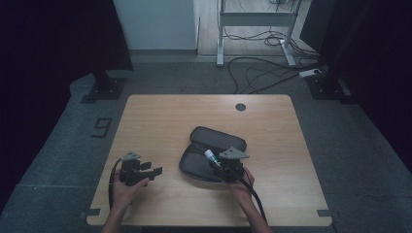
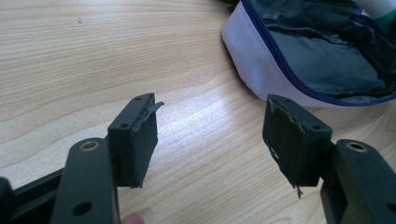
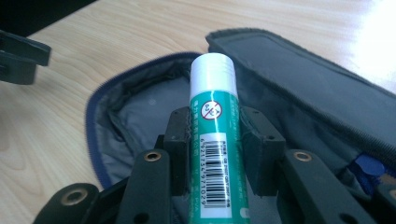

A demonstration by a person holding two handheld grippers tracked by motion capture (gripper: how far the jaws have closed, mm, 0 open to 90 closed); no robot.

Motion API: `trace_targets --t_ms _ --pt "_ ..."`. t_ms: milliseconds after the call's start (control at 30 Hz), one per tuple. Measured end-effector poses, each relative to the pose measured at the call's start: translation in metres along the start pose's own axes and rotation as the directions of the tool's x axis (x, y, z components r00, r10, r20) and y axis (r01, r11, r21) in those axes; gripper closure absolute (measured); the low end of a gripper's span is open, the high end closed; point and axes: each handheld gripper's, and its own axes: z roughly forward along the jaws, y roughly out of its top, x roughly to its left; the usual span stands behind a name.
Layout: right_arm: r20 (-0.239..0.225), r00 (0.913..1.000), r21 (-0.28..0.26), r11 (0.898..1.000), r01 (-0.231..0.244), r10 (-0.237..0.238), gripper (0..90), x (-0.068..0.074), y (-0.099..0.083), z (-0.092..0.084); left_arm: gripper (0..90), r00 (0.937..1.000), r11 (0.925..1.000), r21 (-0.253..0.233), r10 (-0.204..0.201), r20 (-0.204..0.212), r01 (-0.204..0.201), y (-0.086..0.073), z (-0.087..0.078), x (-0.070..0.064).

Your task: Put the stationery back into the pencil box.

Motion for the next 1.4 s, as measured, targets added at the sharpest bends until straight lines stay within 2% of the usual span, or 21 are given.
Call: trace_targets --t_ms 467,800,900,1100,1400 --pt "0.03 0.9994 0.051 0.999 0.014 -0.016 64.7 -0.004 -0.008 0.015 35.5 1.0 0.9999 0.012 0.001 0.003 -0.001 -0.001 0.003 0.0" --pt "0.054 0.9954 0.141 0.988 0.07 -0.079 63.7 -0.001 -0.015 0.027 35.3 1.0 0.9997 0.022 0.006 0.002 -0.006 -0.001 0.004 -0.001" --pt "0.055 0.9947 0.139 0.987 0.078 -0.086 56.0 0.0 -0.014 0.026 35.2 1.0 0.9997 0.023 0.005 0.002 -0.005 -0.001 0.004 0.0" --pt "0.053 0.9954 0.128 0.989 0.072 -0.08 49.7 0.0 -0.012 0.023 35.2 1.0 0.9997 0.023 0.004 0.001 -0.004 -0.001 0.004 0.0" --pt "0.05 0.9978 0.068 0.997 0.039 -0.043 46.4 -0.003 -0.007 0.012 35.2 1.0 0.9998 0.022 0.0 0.002 0.0 -0.001 0.003 0.0"
